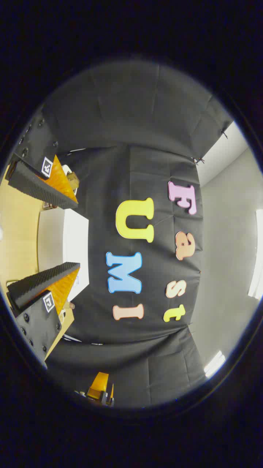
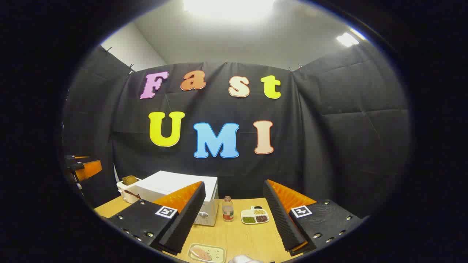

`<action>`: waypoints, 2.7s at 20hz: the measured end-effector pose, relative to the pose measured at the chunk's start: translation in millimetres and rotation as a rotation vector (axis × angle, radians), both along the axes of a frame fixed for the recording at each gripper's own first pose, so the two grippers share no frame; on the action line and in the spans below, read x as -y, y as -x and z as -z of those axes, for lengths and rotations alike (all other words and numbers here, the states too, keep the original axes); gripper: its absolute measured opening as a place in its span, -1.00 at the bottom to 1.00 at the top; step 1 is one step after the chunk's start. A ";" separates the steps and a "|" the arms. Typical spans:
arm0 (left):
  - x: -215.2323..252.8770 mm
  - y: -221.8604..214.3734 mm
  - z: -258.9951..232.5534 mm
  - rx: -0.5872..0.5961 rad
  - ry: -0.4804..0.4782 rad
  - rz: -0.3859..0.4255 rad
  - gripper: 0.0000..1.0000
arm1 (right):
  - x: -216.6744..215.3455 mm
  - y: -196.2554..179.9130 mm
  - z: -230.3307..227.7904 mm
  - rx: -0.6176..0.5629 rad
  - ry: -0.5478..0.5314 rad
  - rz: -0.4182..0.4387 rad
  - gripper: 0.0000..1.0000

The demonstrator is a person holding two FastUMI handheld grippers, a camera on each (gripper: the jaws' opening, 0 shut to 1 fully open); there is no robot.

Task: Open the microwave oven with the left hand, put the food in, and close the microwave oven.

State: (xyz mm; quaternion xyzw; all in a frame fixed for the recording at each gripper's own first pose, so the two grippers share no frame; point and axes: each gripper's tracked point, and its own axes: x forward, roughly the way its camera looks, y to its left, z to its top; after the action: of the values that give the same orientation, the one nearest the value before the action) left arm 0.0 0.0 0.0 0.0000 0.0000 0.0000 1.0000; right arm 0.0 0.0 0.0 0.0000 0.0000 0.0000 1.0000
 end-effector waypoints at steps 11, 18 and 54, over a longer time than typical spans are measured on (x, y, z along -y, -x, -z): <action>8.6 -15.9 -2.5 0.005 -0.016 0.018 0.94 | 5.0 -9.2 -0.5 -0.009 0.015 0.016 0.94; 7.1 -22.0 1.3 0.007 -0.046 0.004 0.95 | 2.9 -15.0 -0.2 -0.009 0.011 0.008 0.94; 224.6 -279.9 314.6 -0.160 -0.028 0.190 0.93 | 113.6 23.2 -38.7 -0.110 0.127 0.300 0.94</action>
State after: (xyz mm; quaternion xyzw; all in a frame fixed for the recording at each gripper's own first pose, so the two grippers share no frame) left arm 279.9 -224.6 -314.6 0.0142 0.0799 -0.0948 0.9922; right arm -23.2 -113.6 38.7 -0.0633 0.0546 -0.1491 0.9853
